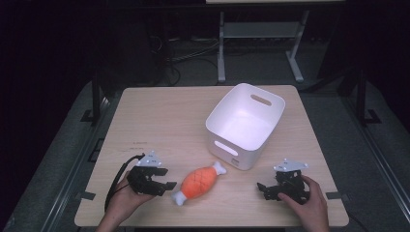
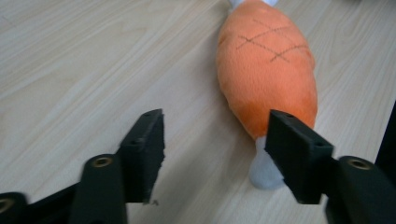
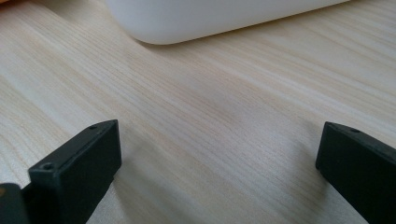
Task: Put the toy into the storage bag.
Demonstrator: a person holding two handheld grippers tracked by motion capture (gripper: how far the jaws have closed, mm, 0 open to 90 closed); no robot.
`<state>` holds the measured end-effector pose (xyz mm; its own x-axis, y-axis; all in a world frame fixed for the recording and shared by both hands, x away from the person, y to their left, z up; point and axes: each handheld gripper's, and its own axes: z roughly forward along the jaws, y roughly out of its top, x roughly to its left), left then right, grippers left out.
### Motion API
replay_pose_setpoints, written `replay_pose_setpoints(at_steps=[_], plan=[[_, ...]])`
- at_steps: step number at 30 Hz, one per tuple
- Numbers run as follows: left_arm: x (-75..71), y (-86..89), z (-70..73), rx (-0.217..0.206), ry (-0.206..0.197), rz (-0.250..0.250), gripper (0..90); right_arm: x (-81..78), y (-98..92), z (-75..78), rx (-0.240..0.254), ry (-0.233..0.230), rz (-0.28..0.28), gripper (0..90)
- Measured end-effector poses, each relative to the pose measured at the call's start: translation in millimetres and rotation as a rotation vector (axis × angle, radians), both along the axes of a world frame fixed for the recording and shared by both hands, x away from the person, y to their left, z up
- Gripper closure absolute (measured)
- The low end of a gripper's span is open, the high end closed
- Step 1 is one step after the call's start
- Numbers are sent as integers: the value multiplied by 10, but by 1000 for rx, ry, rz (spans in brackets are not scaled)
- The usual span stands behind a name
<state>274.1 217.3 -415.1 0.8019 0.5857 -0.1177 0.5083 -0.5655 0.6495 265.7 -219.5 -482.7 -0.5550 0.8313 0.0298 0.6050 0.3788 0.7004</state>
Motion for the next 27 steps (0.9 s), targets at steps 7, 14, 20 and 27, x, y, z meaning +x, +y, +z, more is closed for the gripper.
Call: replay_pose_setpoints(at_steps=[7, 14, 20, 27], plan=[[68, -125, 69, 11, 36, 4, 207, 0, 0, 0, 0, 0, 0, 0], [97, -252, 107, 41, 47, -25, 126, 0, 0, 0, 0, 0, 0, 0], [128, -373, 143, 57, 41, -41, 126, 0, 0, 0, 0, 0, 0, 0], [164, -562, 171, 82, 44, -65, 125, 0, 0, 0, 0, 0, 0, 0]])
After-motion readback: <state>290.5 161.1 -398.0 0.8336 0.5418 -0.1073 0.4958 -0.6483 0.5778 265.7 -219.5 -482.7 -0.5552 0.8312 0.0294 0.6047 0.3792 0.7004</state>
